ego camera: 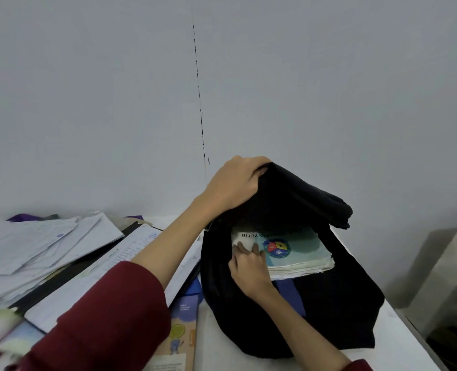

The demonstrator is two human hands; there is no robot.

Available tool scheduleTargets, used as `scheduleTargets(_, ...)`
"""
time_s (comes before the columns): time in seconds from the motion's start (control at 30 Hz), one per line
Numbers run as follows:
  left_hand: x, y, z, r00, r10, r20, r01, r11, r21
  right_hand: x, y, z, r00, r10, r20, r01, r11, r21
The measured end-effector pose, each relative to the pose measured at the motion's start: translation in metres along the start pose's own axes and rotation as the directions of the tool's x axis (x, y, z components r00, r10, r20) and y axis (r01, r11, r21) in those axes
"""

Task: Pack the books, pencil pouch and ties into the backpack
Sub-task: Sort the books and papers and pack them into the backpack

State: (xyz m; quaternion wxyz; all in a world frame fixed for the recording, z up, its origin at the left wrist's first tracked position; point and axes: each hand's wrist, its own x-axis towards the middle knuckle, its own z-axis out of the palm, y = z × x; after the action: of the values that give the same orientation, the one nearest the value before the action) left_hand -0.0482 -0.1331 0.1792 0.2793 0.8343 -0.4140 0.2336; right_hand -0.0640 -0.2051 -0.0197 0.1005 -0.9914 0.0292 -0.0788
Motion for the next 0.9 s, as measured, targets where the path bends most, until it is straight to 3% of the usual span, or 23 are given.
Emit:
scheduleTargets(0.2,0.0,-0.003,-0.001,1.0,0.021,0.017,-0.021,1.0,0.004,-0.008,0.023,-0.011,0.993,-0.12,-0.008,0.119,0.965,0.233)
scheduleTargets(0.3,0.001,-0.005,0.0,1.0,0.012,0.018,-0.012,1.0,-0.004,-0.018,0.059,-0.019,0.988,-0.144,-0.06,0.15,0.982,0.111)
scheduleTargets(0.47,0.0,-0.01,0.004,1.0,0.008,0.026,-0.007,0.999,-0.038,-0.028,0.106,-0.019,0.94,-0.183,-0.288,0.174,0.983,-0.057)
scheduleTargets(0.57,-0.001,-0.015,0.006,1.0,-0.005,0.027,0.006,0.999,-0.044,-0.024,0.107,-0.016,0.956,-0.166,-0.243,0.166,0.986,-0.023)
scheduleTargets(0.77,-0.006,-0.016,0.008,0.999,-0.044,0.031,0.046,0.996,-0.071,-0.025,0.103,-0.012,0.939,-0.159,-0.305,0.171,0.985,0.013)
scheduleTargets(0.83,-0.009,-0.017,0.011,0.997,-0.06,0.039,0.063,0.996,-0.068,-0.034,0.098,-0.019,0.913,-0.167,-0.372,0.203,0.977,0.06)
scheduleTargets(0.9,-0.014,-0.02,0.014,0.994,-0.092,0.063,0.096,0.993,-0.064,-0.046,0.085,-0.031,0.816,-0.204,-0.541,0.289,0.954,0.075)
